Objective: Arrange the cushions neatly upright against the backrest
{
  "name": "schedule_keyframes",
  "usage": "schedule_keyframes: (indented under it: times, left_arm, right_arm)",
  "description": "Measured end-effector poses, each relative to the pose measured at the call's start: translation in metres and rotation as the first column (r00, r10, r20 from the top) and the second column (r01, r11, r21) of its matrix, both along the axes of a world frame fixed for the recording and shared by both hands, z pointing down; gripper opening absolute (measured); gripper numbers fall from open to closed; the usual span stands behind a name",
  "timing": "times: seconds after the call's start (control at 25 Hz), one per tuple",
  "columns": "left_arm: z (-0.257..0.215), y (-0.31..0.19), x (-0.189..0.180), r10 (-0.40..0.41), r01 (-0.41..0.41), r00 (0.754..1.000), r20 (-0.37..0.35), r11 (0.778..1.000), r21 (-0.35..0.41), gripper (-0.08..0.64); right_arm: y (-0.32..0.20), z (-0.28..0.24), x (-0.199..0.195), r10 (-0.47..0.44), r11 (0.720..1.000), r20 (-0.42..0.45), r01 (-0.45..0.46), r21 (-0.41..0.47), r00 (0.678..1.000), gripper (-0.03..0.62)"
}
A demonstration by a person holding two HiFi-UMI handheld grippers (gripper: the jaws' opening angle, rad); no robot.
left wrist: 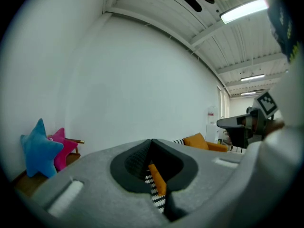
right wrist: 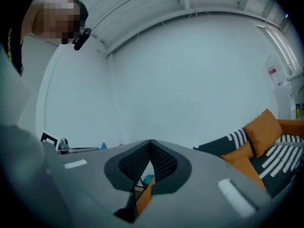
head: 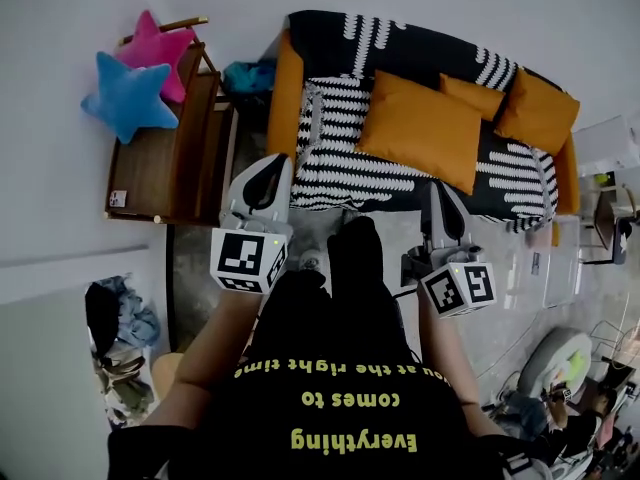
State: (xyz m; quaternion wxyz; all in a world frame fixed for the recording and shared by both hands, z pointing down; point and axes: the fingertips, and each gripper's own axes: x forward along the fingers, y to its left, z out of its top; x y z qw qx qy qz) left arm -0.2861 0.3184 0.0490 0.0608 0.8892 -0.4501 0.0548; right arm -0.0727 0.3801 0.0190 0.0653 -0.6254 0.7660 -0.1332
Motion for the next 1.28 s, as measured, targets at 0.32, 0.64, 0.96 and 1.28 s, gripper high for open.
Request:
schedule_keyframes:
  times: [0.32, 0.64, 0.96, 1.28]
  left_arm:
    - [-0.004, -0.061, 0.021, -0.09, 0.09, 0.996, 0.016, 0.996, 0.013, 0.0]
    - [-0.014, -0.144, 0.076, -0.146, 0.146, 0.989, 0.031, 0.989, 0.024, 0.0]
    - [-0.026, -0.192, 0.133, -0.137, 0.14, 0.989, -0.053, 0.989, 0.055, 0.0]
    - [-0.007, -0.222, 0.152, -0.129, 0.13, 0.99, -0.053, 0.991, 0.014, 0.0]
  right_arm:
    - [-0.093, -0.004, 0.006, -0.147, 0.988, 0.008, 0.147, 0.037, 0.989, 0.011]
    - [-0.197, -0.007, 0.068, -0.223, 0.974, 0.031, 0.221, 0.058, 0.974, 0.011]
    - [-0.253, 0.005, 0.127, -0.24, 0.97, 0.04, 0.238, 0.038, 0.97, 0.011]
    - [-0.274, 0.029, 0.144, -0.236, 0.971, 0.054, 0.238, -0.014, 0.97, 0.011]
